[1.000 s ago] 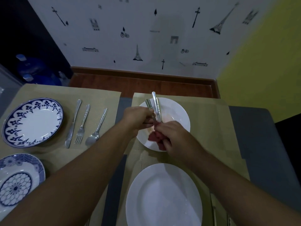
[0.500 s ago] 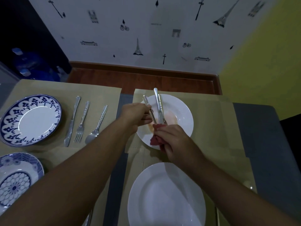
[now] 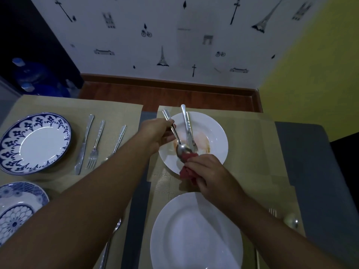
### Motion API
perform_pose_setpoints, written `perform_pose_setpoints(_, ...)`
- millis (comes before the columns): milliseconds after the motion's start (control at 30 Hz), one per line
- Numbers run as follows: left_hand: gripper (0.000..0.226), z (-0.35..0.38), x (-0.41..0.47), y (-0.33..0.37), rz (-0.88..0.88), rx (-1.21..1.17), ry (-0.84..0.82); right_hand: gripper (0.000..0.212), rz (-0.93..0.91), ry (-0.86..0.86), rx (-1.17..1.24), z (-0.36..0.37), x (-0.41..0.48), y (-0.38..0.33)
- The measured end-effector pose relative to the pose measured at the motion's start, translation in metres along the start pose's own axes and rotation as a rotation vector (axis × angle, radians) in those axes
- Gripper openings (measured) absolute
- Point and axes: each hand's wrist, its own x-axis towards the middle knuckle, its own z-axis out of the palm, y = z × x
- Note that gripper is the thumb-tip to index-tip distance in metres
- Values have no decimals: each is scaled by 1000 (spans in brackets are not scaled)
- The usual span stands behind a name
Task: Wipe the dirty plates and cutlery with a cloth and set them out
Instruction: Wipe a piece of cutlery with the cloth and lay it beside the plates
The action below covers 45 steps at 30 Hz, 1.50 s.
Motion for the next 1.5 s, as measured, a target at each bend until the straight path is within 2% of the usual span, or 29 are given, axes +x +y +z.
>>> perform_pose_setpoints(200, 12, 12, -2, -11, -126, -107, 14, 41, 79, 95, 11, -14, -7, 1)
perform_pose_setpoints(333, 22, 27, -8, -14, -66, -21, 47, 44, 98, 126, 31, -19, -9, 2)
perform_pose_setpoints(533, 9, 44, -13, -14, -22, 11, 19, 44, 139, 172, 56, -29, -18, 5)
perform_pose_setpoints(700, 15, 64, -25, -13, -50, 85, -111, 47, 236, 181, 71, -40, -33, 20)
perform_pose_setpoints(867, 44, 88, -29, -27, 94, 176, -126, 44, 307, 175, 67, -59, -58, 40)
perform_pose_setpoints(967, 38, 114, -32, -38, 125, 144, -117, 45, 334, 205, 78, -69, -72, 58)
perform_pose_setpoints(1200, 52, 196, -34, -57, 18, 128, -370, 49, 420, 262, 59, -87, -104, 100)
perform_pose_setpoints(1367, 60, 246, -17, -70, -32, 254, -442, 51, 473, 257, 62, -101, -120, 129)
perform_pose_setpoints(1500, 69, 261, 0, -77, -167, 288, -552, 50, 512, 269, 78, -110, -129, 144)
